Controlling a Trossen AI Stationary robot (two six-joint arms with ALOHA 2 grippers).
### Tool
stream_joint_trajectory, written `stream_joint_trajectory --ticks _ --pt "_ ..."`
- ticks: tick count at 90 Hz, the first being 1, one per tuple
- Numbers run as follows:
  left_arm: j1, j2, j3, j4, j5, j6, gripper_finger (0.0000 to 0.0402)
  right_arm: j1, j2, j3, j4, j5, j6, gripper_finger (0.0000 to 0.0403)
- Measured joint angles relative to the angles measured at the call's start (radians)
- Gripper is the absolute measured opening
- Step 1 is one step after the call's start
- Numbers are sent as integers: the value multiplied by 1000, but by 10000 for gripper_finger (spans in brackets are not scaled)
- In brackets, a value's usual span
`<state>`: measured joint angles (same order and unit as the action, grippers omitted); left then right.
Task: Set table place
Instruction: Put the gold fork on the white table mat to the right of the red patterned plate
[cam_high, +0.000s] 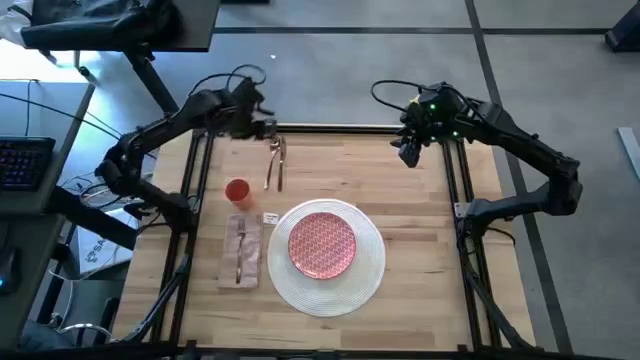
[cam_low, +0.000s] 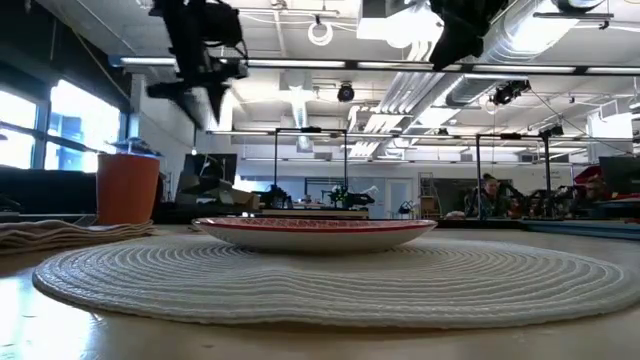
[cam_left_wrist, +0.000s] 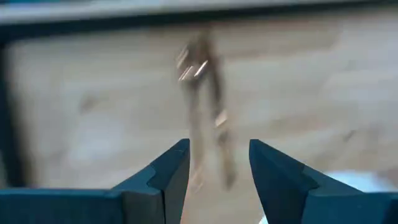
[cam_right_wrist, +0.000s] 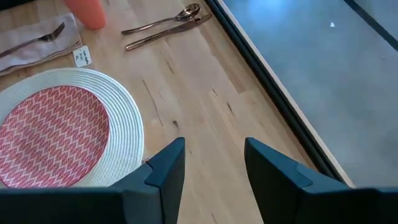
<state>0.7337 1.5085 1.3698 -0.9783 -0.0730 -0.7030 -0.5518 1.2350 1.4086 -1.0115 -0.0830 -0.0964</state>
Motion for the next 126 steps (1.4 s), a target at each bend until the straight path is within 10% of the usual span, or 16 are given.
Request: stream_joint_trajectory --ticks 36,93,126 --pt "10 393 41 -5 10 -19 131 0 0 0 -23 0 12 145" --pt "15 542 39 30 15 34 122 0 0 0 -66 0 60 145" --pt "13 544 20 32 -7 43 8 0 -26 0 -73 0 81 145"
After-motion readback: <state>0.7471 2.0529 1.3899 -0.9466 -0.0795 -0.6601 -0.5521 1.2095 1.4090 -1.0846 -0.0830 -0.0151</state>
